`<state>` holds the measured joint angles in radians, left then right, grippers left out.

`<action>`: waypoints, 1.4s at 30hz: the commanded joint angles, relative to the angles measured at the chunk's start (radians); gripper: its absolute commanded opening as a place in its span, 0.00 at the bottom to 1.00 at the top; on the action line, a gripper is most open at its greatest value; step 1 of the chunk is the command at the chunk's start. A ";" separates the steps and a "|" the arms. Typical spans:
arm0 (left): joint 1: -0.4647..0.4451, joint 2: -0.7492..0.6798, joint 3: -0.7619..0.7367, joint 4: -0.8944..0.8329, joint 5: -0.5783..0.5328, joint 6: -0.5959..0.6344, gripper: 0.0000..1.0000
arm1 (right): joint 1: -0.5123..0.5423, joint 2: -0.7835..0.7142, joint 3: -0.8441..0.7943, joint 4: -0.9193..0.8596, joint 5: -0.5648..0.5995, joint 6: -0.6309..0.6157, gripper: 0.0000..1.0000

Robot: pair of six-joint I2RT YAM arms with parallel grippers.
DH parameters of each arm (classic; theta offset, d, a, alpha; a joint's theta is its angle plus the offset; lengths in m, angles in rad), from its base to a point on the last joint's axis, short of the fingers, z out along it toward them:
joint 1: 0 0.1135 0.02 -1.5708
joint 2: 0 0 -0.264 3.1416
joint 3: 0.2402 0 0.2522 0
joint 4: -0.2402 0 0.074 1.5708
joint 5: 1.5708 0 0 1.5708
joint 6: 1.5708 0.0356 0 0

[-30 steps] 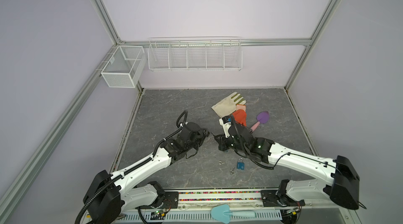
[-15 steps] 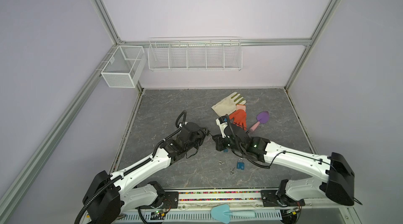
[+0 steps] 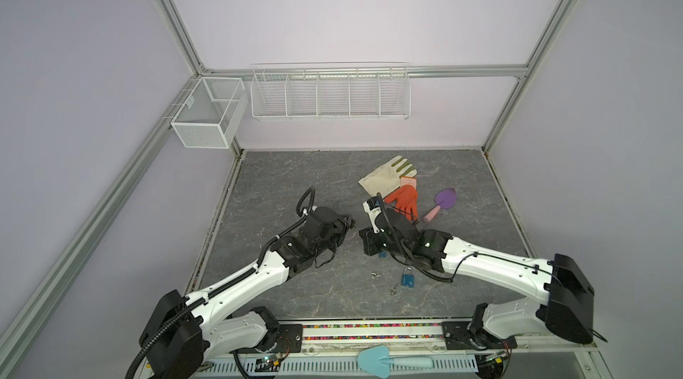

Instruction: Unlock with the key

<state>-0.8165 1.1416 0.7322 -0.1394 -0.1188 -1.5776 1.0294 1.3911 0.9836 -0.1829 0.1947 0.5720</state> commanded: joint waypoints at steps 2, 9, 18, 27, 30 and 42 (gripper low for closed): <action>-0.004 -0.008 -0.003 0.021 -0.011 -0.014 0.00 | 0.005 0.012 0.037 -0.016 0.023 -0.017 0.06; -0.003 -0.003 0.014 -0.012 -0.012 -0.005 0.00 | 0.010 0.046 0.069 -0.061 0.064 -0.014 0.06; -0.008 0.024 0.061 -0.088 -0.007 -0.005 0.00 | 0.032 0.090 0.127 -0.066 0.104 -0.043 0.06; -0.010 0.024 0.055 -0.094 0.004 -0.022 0.00 | 0.046 0.112 0.164 -0.033 0.074 -0.048 0.06; -0.011 0.023 0.055 -0.094 0.011 -0.015 0.00 | 0.048 0.110 0.176 -0.023 0.059 -0.060 0.06; -0.011 0.030 0.056 -0.138 0.004 0.005 0.00 | 0.053 0.133 0.243 -0.076 0.056 -0.070 0.06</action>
<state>-0.8135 1.1652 0.7670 -0.2405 -0.1596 -1.5776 1.0695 1.5208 1.1656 -0.3466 0.2615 0.5228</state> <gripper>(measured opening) 0.294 0.065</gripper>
